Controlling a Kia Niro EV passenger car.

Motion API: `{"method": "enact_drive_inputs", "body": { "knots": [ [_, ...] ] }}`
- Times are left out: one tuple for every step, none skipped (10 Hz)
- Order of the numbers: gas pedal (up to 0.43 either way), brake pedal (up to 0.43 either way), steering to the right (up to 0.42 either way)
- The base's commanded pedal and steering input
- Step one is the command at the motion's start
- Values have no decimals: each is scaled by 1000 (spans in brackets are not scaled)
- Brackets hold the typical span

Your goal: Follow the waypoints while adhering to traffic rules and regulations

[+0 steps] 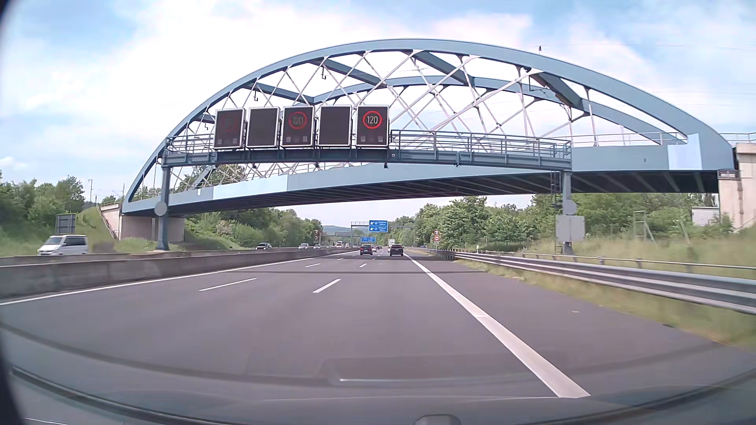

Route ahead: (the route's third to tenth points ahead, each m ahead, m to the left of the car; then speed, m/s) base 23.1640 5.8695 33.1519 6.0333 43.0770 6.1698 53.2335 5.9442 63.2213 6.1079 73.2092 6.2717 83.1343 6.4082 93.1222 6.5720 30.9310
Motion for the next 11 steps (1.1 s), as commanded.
{"method": "enact_drive_inputs", "body": {
  "knots": [
    [98, 0, -1],
    [98, 0, -1],
    [98, 0, -1],
    [98, 0, -1],
    [98, 0, -1],
    [87, 0, -1],
    [87, 0, -2],
    [79, 0, -2],
    [79, 0, -2],
    [67, 0, -2],
    [67, 0, -2]
  ]
}}
